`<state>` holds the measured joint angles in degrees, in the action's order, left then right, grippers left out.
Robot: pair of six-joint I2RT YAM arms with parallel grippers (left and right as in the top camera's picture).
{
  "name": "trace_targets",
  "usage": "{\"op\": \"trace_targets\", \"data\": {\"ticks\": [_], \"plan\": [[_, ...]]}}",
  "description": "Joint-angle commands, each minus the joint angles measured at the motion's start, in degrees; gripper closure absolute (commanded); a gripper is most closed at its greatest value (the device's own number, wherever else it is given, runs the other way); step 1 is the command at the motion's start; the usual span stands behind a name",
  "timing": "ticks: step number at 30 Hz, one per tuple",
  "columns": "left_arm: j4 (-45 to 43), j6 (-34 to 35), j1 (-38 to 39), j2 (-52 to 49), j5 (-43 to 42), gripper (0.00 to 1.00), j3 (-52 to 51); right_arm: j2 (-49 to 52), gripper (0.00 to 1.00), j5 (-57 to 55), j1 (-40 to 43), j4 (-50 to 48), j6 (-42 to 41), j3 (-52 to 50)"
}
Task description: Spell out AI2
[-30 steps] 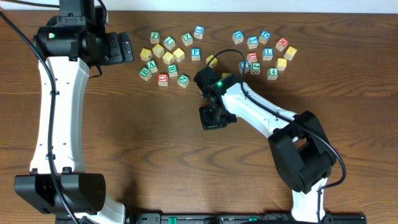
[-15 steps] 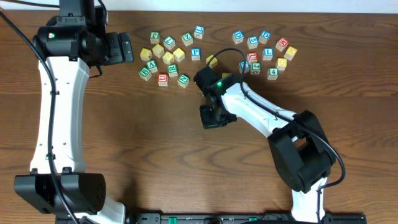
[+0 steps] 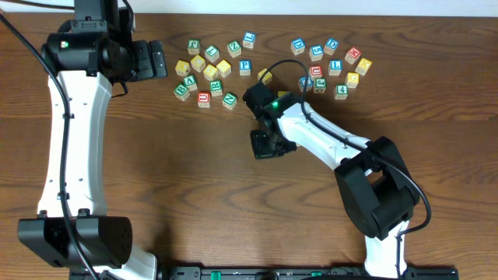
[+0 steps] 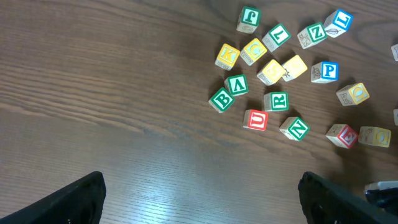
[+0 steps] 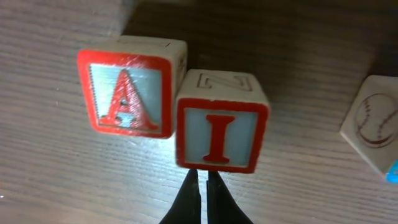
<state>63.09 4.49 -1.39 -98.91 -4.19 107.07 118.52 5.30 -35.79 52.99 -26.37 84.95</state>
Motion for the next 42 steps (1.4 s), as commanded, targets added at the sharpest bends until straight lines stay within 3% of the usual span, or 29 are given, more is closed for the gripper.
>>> {"op": "trace_targets", "data": {"ticks": [1, 42], "plan": [[0.24, 0.48, -0.13, -0.17, 0.11, 0.02, -0.02, 0.66, 0.99, -0.66, 0.42, -0.17, -0.63, -0.35], [0.24, 0.5, -0.15, -0.17, 0.09, 0.02, -0.02, 0.66, 0.99, -1.95, 0.61, -3.48, -0.33, -0.35]]}}
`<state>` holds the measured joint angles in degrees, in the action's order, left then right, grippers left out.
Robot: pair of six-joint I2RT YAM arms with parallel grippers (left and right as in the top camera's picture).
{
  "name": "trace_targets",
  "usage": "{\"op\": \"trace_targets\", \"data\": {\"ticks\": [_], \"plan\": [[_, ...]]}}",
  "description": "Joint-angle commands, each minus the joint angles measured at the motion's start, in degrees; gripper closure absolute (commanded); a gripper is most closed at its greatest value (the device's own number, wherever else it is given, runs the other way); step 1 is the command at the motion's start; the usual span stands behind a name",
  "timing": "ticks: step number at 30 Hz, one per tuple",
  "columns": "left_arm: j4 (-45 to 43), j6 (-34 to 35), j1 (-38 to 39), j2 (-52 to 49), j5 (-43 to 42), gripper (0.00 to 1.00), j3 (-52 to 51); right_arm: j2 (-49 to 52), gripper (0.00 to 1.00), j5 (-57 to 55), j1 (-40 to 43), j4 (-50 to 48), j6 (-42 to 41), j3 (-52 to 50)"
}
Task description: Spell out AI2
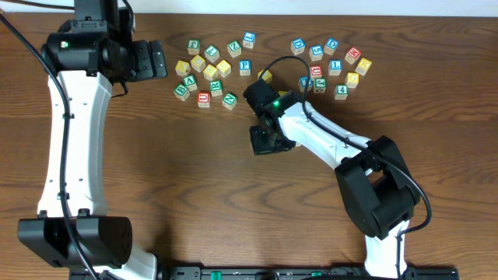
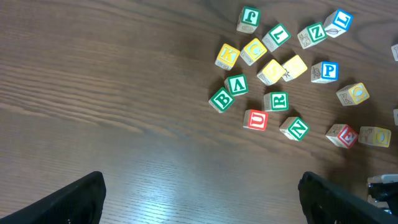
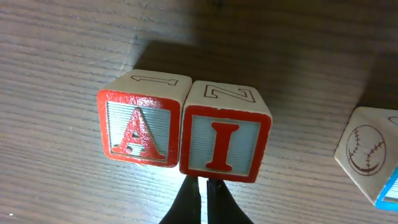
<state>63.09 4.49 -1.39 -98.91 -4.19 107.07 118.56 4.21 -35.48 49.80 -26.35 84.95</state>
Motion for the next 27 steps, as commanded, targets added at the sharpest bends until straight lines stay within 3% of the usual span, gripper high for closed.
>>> {"op": "trace_targets", "data": {"ticks": [1, 27], "plan": [[0.24, 0.5, -0.15, -0.17, 0.11, 0.02, -0.02, 0.61, 0.99, -0.87, 0.31, -0.35, -0.35, -0.35], [0.24, 0.5, -0.15, -0.17, 0.11, 0.02, -0.02, 0.61, 0.99, -0.87, 0.68, -1.27, -0.17, -0.35]]}}
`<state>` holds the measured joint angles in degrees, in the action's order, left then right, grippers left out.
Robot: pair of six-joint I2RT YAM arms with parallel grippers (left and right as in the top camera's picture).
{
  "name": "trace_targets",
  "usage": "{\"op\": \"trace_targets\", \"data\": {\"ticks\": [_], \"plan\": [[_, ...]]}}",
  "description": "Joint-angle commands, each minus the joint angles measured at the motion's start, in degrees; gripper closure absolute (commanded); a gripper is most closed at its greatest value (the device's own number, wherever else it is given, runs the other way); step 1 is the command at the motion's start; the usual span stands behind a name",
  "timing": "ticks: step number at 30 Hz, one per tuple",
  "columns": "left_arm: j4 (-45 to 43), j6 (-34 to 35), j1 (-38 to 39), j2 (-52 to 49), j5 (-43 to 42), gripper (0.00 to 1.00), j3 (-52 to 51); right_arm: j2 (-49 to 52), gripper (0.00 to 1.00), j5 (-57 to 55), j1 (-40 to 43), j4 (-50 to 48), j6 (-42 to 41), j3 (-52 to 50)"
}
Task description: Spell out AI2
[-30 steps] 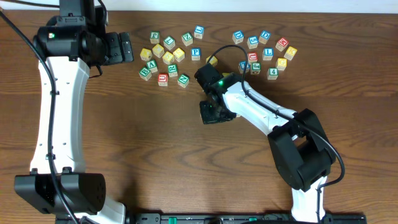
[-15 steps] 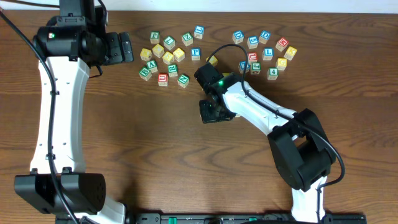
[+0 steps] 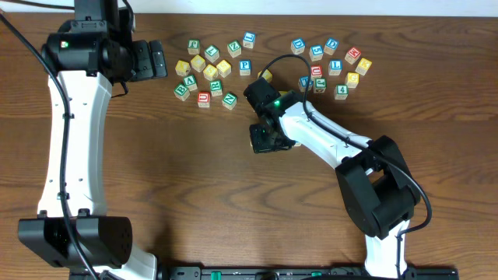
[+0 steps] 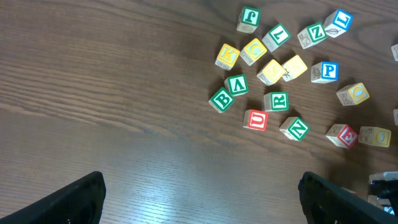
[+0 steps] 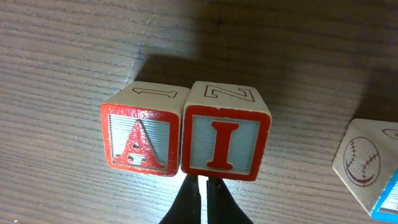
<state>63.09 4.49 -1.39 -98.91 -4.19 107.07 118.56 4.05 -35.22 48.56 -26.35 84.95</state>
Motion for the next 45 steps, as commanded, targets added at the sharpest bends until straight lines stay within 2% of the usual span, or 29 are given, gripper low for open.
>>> {"op": "trace_targets", "data": {"ticks": [1, 13, 19, 25, 30, 35, 45], "plan": [[0.24, 0.5, -0.13, -0.17, 0.11, 0.02, -0.02, 0.61, 0.99, -0.72, 0.42, 0.0, -0.17, -0.35], [0.24, 0.48, -0.13, -0.17, 0.09, 0.02, -0.02, 0.57, 0.99, -0.44, 0.42, 0.42, 0.26, -0.07], [0.24, 0.48, -0.13, -0.17, 0.11, 0.02, -0.02, -1.14, 0.99, -0.44, 0.44, 5.57, 0.31, 3.82], [0.24, 0.5, -0.13, -0.17, 0.09, 0.02, -0.02, -6.93, 0.99, -0.72, 1.38, 9.22, 0.7, 5.09], [0.24, 0.5, -0.15, -0.17, 0.11, 0.02, -0.02, -11.21, 0.99, -0.72, 5.35, 12.09, 0.68, 5.09], [0.24, 0.5, -0.13, -0.17, 0.11, 0.02, -0.02, -11.34, 0.97, -0.72, 10.47, 13.94, 0.7, 4.63], [0.24, 0.5, -0.15, -0.17, 0.09, 0.02, -0.02, -11.19, 0.96, -1.33, 17.9, 10.99, 0.68, -1.81]]}}
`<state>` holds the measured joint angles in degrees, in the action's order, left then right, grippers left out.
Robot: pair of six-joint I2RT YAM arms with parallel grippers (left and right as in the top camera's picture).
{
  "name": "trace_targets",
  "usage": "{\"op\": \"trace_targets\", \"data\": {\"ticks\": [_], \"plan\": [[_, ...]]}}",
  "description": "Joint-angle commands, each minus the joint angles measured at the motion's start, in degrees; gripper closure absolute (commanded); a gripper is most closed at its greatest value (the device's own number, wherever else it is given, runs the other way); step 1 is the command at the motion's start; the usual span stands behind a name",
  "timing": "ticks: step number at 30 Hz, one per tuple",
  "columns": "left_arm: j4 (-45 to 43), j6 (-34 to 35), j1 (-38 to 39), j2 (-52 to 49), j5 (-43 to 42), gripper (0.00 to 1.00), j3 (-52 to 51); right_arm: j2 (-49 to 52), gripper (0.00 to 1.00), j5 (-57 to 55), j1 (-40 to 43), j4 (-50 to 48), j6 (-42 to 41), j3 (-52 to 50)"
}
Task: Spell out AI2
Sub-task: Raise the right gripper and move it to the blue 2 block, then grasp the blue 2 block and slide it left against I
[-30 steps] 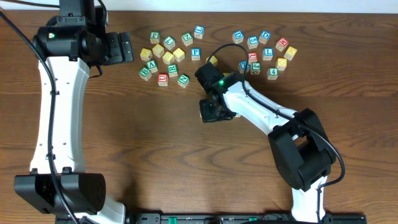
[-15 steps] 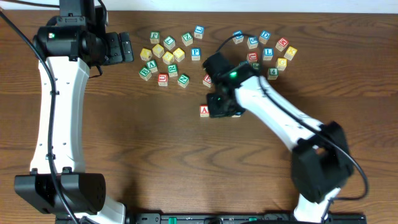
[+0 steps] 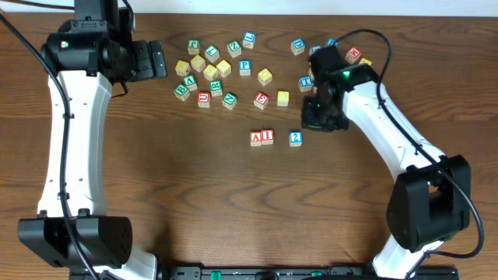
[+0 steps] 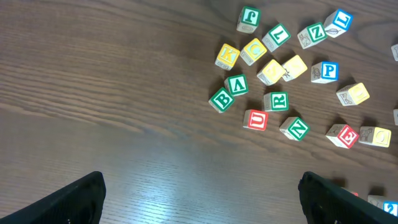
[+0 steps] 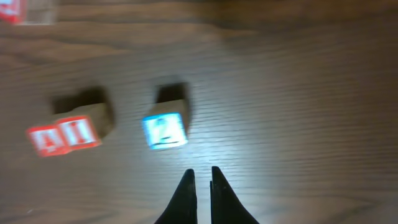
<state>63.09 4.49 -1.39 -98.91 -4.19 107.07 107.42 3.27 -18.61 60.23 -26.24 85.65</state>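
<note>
A red A block (image 3: 255,138) and a red I block (image 3: 268,137) sit touching side by side in mid-table, reading A I. A blue 2 block (image 3: 296,138) stands to their right with about a block's gap. The right wrist view shows them blurred: the A block (image 5: 46,139), the I block (image 5: 81,132) and the 2 block (image 5: 165,130). My right gripper (image 3: 319,117) (image 5: 200,186) hangs shut and empty, up and to the right of the 2 block. At the far left, my left gripper (image 3: 152,60) (image 4: 202,199) is open, high over bare wood.
A cluster of loose letter blocks (image 3: 208,71) lies at the back left, also in the left wrist view (image 4: 273,68). A second cluster (image 3: 334,58) lies at the back right under my right arm. Loose red (image 3: 261,99) and yellow (image 3: 283,98) blocks sit behind the row.
My right gripper was low, right in front of the A and I blocks; it is now higher, to the right near the back-right cluster. The blue 2 block shows beside I.
First the I block sat skewed and lower than the A block, my shut right gripper against it. Then the two stood level and touching, and stayed so. Now my right arm is away to the right, and A, I, 2 lie in a row. My left arm never moved.
</note>
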Motion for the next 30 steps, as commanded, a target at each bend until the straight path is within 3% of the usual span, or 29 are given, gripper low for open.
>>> {"op": "trace_targets", "data": {"ticks": [1, 30], "plan": [[0.24, 0.5, -0.15, -0.17, 0.09, 0.02, -0.02, -0.04, 0.96, -0.55, 1.64, -1.25, 0.57, -3.39], [0.24, 0.5, -0.15, -0.17, 0.11, 0.02, -0.02, 1.7, 0.93, 3.1, 1.97, -14.01, -0.96, -13.35]]}}
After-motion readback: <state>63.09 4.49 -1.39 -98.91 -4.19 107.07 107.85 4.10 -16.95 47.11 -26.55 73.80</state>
